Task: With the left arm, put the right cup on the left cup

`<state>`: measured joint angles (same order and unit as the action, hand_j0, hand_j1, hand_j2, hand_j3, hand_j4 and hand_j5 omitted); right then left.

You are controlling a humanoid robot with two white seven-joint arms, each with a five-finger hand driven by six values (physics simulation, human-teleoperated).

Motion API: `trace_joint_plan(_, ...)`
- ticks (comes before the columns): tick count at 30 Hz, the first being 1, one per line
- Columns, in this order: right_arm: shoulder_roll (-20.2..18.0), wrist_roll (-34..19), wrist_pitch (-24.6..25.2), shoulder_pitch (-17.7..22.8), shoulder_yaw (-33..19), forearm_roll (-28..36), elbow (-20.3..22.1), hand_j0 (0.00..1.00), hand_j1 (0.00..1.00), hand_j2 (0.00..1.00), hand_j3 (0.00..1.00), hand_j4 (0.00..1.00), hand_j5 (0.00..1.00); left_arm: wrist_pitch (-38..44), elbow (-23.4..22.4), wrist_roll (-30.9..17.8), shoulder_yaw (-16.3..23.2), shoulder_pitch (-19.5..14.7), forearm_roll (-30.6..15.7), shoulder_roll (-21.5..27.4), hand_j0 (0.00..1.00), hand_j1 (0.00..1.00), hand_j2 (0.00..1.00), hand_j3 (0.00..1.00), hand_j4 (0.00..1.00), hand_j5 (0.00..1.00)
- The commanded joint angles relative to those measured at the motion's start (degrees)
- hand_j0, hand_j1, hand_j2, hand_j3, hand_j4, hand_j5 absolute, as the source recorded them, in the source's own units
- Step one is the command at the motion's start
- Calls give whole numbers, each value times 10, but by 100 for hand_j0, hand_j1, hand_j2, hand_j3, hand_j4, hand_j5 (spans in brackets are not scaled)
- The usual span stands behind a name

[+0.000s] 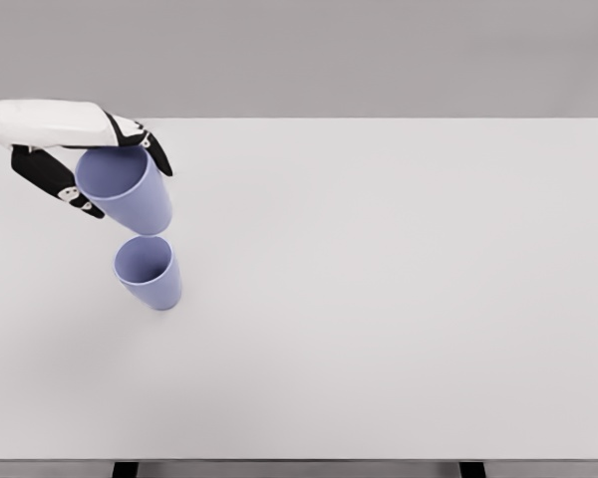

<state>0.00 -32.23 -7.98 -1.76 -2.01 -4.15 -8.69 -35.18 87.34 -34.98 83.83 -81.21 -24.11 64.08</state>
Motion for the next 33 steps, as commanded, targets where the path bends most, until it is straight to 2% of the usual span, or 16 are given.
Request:
trace_joint_plan(1, 0, 0, 0, 0, 0, -1, 0, 100, 100, 100, 100, 100, 100, 2, 1, 0, 10, 0, -5, 8, 49, 49, 49, 49, 49, 49)
trace_joint_plan(8, 0, 0, 0, 0, 0, -1, 0, 100, 100, 100, 100, 100, 100, 2, -2, 0, 38, 0, -6, 11, 49, 49, 49, 49, 49, 49)
trace_joint_plan(33, 0, 0, 0, 0, 0, -1, 1, 100, 100, 100, 100, 100, 100, 2, -2, 0, 47, 0, -17, 18, 50, 50, 50, 50, 50, 50)
